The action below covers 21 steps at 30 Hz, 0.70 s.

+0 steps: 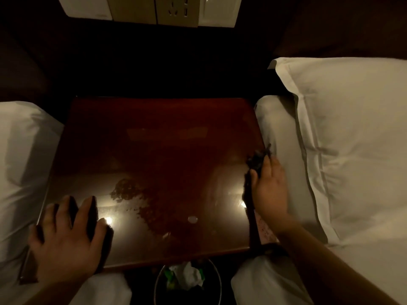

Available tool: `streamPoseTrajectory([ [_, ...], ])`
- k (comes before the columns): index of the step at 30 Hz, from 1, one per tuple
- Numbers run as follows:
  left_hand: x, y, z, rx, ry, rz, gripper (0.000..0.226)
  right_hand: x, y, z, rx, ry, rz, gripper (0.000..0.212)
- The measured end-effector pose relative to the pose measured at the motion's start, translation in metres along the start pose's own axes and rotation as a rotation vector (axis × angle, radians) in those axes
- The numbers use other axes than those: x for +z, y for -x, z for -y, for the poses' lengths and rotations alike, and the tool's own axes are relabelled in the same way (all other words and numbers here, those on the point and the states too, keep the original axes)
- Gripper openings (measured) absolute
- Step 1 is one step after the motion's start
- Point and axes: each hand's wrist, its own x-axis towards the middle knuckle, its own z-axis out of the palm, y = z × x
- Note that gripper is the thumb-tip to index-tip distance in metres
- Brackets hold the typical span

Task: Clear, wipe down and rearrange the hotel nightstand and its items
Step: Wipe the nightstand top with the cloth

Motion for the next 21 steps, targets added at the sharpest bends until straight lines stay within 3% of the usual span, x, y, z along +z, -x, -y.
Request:
streamPoseTrajectory([
  [2,-0.003,0.0,-0.002,-0.006,-0.022,0.023,0.066,0.005,0.048,0.006,-0.076,-0.017,0.04,0.059],
  [6,-0.002,-0.001,0.0,0.009,-0.053,0.051,0.064,-0.002,0.118,0.007,-0.428,-0.031,0.195,0.063],
  [7,-0.002,-0.001,0.0,0.02,-0.059,0.057,0.064,-0.003,0.116,0.009,-0.405,-0.033,0.19,0.063],
  [10,-0.001,0.0,0.001,0.046,-0.086,0.046,0.065,0.002,0.111,0.038,-0.084,-0.131,0.122,0.062],
  [11,-0.001,0.001,-0.001,0.049,-0.085,0.044,0.065,0.004,0.116,0.051,-0.093,-0.144,0.101,0.061],
  [16,-0.003,-0.001,0.003,0.063,-0.071,0.044,0.065,0.01,0.15,0.051,-0.401,-0.139,0.147,0.057],
  [19,-0.003,0.001,0.002,0.05,-0.057,0.047,0.064,0.006,0.134,0.038,-0.745,-0.046,0.206,0.054],
  [21,-0.004,-0.001,0.0,0.048,-0.044,0.051,0.064,0.007,0.099,0.043,-0.73,-0.005,0.174,0.05],
])
